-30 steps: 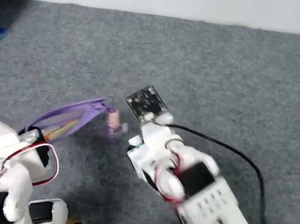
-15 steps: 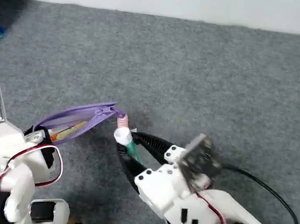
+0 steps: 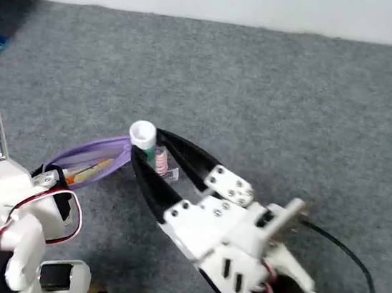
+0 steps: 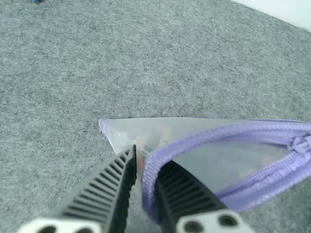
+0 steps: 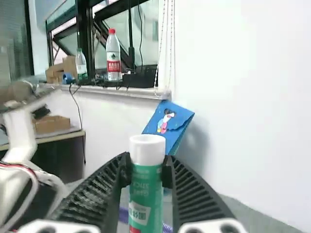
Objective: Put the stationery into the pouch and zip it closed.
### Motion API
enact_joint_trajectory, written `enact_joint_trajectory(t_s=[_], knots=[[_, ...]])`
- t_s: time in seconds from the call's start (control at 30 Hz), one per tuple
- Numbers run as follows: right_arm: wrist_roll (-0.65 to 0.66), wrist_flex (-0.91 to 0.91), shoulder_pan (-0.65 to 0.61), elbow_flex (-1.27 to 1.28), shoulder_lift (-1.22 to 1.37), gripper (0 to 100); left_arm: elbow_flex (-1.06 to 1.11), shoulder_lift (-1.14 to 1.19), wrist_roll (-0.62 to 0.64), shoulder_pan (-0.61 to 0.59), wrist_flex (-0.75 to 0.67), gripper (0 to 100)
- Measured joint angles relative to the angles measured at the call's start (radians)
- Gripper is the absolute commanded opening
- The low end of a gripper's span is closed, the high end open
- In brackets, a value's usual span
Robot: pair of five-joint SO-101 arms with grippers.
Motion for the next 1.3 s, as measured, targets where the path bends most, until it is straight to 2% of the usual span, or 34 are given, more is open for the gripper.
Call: enact_joint_trajectory(t_s=[0.17,0.47,0.67,1.03,1.1,1.23,1.3], knots=[[0.0,-0.253,-0.003,0.11,0.003,0.8,0.0,0.0,0.0,0.0,0.0,1],[0.0,-0.482,-0.015,0.12,0.226,0.8,0.0,0.0,0.0,0.0,0.0,1],[0.0,-0.534,-0.018,0.121,0.327,0.8,0.0,0.0,0.0,0.0,0.0,1],[-0.002,-0.566,-0.095,0.23,0.339,1.5,0.0,0.0,0.0,0.002,0.0,1],[-0.002,-0.571,-0.089,0.238,0.339,7.5,0.0,0.0,0.0,0.003,0.003,1],[-0.003,-0.494,-0.071,0.239,0.334,27.6,0.0,0.0,0.0,0.003,0.003,1],[-0.002,-0.404,-0.069,0.236,0.316,29.6,0.0,0.0,0.0,0.002,0.003,1]])
